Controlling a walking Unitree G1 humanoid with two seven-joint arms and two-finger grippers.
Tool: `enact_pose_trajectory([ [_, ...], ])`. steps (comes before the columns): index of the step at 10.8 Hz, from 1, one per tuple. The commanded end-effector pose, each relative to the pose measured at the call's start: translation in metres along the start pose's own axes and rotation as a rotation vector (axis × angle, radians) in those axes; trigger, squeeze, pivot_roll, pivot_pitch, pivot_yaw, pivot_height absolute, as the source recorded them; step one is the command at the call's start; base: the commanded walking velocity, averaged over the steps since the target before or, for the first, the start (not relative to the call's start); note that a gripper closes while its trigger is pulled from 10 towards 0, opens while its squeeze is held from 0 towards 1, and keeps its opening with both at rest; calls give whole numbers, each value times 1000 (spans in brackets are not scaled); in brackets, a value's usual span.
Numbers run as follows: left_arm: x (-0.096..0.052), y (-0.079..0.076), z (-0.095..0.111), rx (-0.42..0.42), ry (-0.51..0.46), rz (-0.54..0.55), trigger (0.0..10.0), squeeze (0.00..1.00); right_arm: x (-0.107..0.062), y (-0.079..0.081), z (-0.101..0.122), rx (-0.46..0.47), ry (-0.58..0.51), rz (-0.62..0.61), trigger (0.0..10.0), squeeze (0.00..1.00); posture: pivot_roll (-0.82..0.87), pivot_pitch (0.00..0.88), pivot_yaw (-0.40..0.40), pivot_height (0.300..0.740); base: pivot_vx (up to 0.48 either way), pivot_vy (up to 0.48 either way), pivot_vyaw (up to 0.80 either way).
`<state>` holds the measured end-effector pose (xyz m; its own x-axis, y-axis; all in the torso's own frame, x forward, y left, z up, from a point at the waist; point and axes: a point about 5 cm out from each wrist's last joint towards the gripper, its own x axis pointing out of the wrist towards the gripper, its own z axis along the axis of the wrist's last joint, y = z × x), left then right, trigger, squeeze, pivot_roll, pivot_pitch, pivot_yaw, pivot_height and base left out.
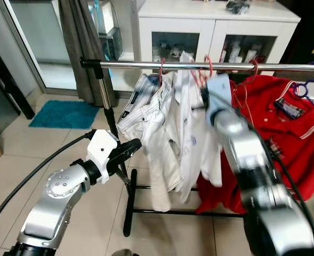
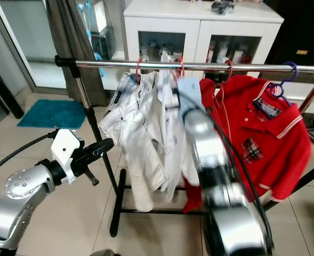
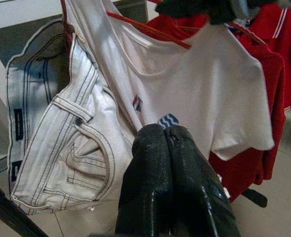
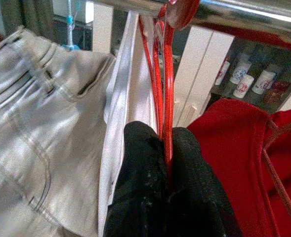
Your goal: Hang hanger
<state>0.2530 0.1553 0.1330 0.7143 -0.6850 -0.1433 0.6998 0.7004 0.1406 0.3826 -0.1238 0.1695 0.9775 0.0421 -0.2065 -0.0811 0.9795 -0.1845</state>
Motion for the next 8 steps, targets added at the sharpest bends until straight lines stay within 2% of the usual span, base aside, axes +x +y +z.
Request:
enact_pose_trajectory([
  [1,-1,-1,3,8,6,-17,10000,0,3,-6,10,7,-41,-23,10000,0,65,0,40,740,0,0,0],
  [2,-2,-2,6,12,7,-26,10000,0,14,-12,12,7,-10,-25,10000,0,82,0,39,740,0,0,0],
  [4,-3,-2,8,13,11,-32,10000,0,21,-9,8,-17,54,13,10000,0,92,0,33,740,0,0,0],
  [6,2,-2,10,11,3,-30,10000,0,22,-1,-8,-61,163,87,10000,0,91,0,31,740,0,0,0],
  [8,3,-4,10,6,6,-36,10000,0,23,2,-15,-61,196,96,10000,0,90,0,31,740,0,0,0],
])
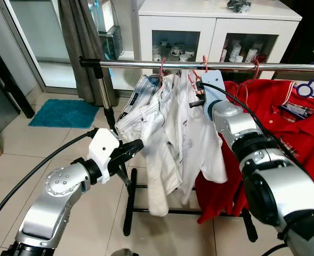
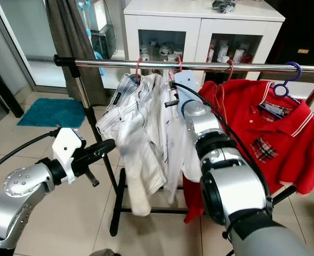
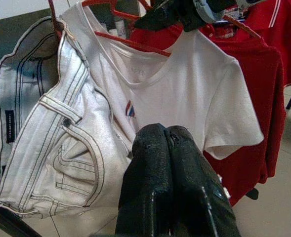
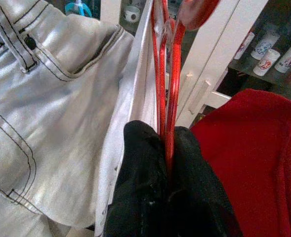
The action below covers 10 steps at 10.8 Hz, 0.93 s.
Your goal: Hang hanger
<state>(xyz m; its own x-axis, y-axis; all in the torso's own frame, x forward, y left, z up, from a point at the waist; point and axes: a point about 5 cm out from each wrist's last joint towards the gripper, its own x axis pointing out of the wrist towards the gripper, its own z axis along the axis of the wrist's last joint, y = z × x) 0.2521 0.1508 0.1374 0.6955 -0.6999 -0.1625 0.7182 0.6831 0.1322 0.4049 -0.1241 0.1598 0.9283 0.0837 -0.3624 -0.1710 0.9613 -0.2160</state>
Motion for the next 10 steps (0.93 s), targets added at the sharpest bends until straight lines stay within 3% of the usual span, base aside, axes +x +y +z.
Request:
enact_pose_trajectory([
  [1,1,-1,4,8,-6,-12,10000,0,1,7,-13,-1,61,30,10000,0,93,0,30,740,0,0,0],
  [5,2,-2,4,6,-4,-2,10000,0,2,12,-19,11,50,57,10000,0,97,0,29,740,0,0,0],
  [6,3,-1,5,-1,-21,6,10000,0,2,12,-14,44,7,66,10000,373,94,0,29,740,0,0,0],
  [7,4,0,7,-14,-40,14,10000,0,2,10,-8,58,-44,64,10000,1000,89,0,31,740,0,0,0],
  [8,6,2,10,-24,-60,32,10000,0,1,7,-1,11,-94,49,10000,1000,81,0,33,740,0,0,0],
  [10,7,12,8,-79,-79,165,10000,0,-4,3,13,32,-200,112,10000,1000,48,0,55,740,0,0,0],
])
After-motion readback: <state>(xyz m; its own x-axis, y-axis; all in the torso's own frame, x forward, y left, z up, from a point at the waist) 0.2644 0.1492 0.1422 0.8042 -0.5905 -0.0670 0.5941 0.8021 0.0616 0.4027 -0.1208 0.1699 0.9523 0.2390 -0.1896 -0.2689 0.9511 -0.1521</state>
